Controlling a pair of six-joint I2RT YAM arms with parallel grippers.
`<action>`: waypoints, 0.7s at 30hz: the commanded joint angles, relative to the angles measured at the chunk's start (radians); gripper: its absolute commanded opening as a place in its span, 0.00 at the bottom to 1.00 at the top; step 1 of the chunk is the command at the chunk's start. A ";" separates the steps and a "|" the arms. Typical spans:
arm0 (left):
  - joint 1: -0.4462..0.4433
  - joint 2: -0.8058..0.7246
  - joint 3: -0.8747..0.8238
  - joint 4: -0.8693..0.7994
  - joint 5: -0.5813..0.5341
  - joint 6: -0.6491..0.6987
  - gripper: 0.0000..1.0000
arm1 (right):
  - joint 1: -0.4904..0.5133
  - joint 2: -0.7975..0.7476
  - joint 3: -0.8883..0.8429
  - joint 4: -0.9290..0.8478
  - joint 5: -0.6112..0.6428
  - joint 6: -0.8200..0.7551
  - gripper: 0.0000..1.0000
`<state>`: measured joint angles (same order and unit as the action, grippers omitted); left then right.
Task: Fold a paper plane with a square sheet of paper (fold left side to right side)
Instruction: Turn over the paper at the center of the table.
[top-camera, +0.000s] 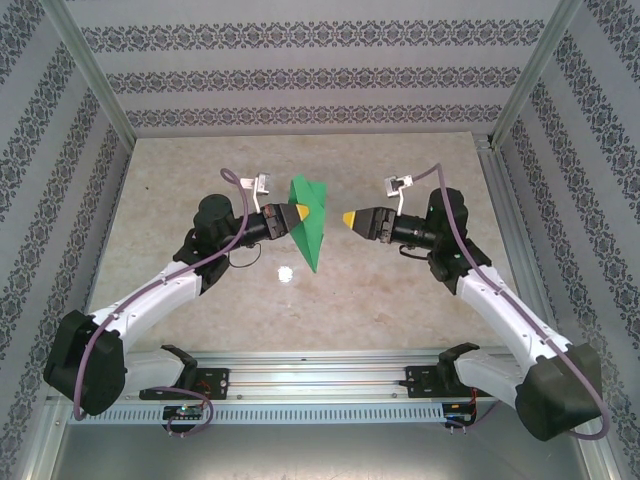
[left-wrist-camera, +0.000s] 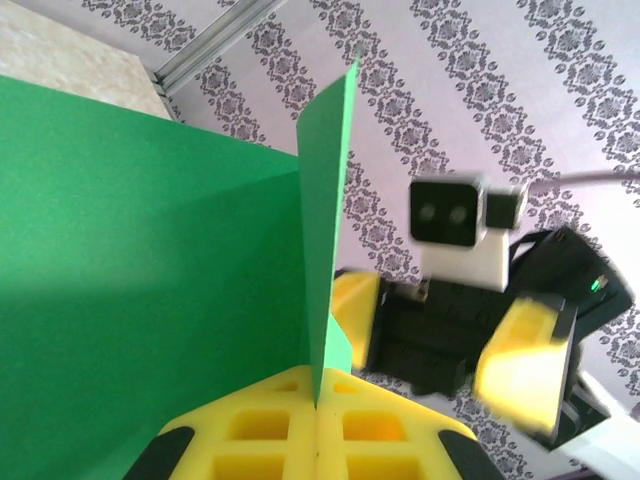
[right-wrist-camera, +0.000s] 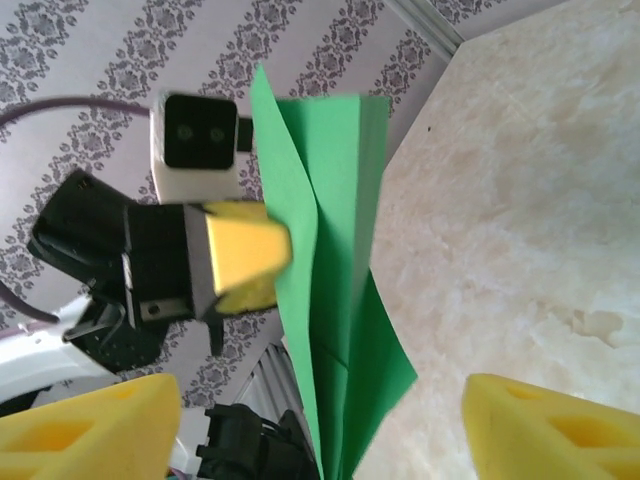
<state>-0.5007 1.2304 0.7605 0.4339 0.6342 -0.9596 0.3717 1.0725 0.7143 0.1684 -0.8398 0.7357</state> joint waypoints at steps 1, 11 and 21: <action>-0.016 -0.027 0.040 0.082 -0.026 -0.041 0.06 | 0.077 0.003 -0.102 0.179 0.091 -0.012 0.84; -0.017 -0.040 0.053 0.059 -0.035 -0.056 0.06 | 0.208 0.157 -0.138 0.536 0.101 0.104 0.83; -0.017 -0.019 0.047 0.060 -0.038 -0.063 0.06 | 0.234 0.233 -0.080 0.605 0.067 0.159 0.52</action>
<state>-0.5064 1.2110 0.7864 0.4461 0.6041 -1.0080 0.6006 1.2888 0.5968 0.6720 -0.7528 0.8658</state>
